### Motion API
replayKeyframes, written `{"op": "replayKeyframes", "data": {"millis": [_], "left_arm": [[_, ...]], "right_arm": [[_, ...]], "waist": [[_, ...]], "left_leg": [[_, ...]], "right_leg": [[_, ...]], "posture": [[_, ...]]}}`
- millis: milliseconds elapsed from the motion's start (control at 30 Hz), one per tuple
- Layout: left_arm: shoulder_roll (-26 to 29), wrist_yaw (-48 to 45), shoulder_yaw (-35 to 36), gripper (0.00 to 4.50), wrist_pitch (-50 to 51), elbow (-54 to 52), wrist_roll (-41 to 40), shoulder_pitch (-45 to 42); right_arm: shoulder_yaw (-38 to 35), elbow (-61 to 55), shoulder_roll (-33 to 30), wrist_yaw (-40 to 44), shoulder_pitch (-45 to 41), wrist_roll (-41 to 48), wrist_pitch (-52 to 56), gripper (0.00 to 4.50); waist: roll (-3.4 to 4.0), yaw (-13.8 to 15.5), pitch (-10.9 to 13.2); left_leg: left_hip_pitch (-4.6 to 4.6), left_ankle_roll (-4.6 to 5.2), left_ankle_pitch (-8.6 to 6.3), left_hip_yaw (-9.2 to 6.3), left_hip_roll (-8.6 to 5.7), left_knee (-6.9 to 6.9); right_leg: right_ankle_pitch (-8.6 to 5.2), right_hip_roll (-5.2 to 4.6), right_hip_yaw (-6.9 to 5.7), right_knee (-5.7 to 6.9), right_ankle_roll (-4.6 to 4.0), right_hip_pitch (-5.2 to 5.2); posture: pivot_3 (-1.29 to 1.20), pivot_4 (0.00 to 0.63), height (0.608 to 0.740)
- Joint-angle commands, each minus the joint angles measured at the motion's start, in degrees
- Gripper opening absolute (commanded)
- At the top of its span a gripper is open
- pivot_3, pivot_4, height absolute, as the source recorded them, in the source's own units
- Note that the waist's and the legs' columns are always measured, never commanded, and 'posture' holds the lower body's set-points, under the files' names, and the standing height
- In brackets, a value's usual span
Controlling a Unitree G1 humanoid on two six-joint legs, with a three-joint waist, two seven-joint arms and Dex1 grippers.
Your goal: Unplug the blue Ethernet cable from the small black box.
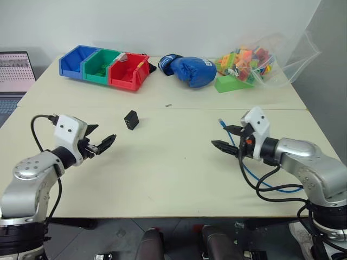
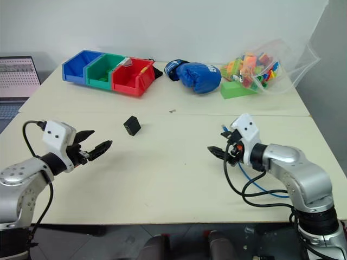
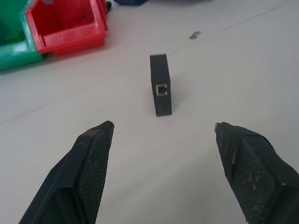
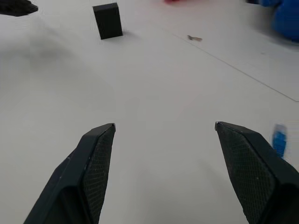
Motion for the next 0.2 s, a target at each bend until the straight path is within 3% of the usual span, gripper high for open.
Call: {"op": "replayKeyframes", "data": {"millis": [33,200], "left_arm": [[4.83,-6.36,2.3,3.7,3.83,-1.63,-4.25,-1.57],[7.29,-9.93,1.58,3.7,5.92,-1.69,-5.8,-2.34]], "right_arm": [[-3.36,0.79,-2.66,2.16,0.13,1.84,-0.31,3.61],[-3.03,2.23,-4.28,2.42,0.42,1.39,-1.45,3.61]], "waist": [[0.02,-0.08,0.01],[0.03,-0.24,0.02]], "left_leg": [[0.0,0.0,0.0,0.03,-0.02,-0.01],[0.0,0.01,-0.01,0.04,-0.01,-0.02]], "right_leg": [[-0.01,-0.01,0.01,0.01,-0.01,-0.01],[-0.01,-0.01,0.03,0.0,-0.01,-0.02]], "posture": [[0.0,0.15,0.74],[0.0,0.15,0.74]]}}
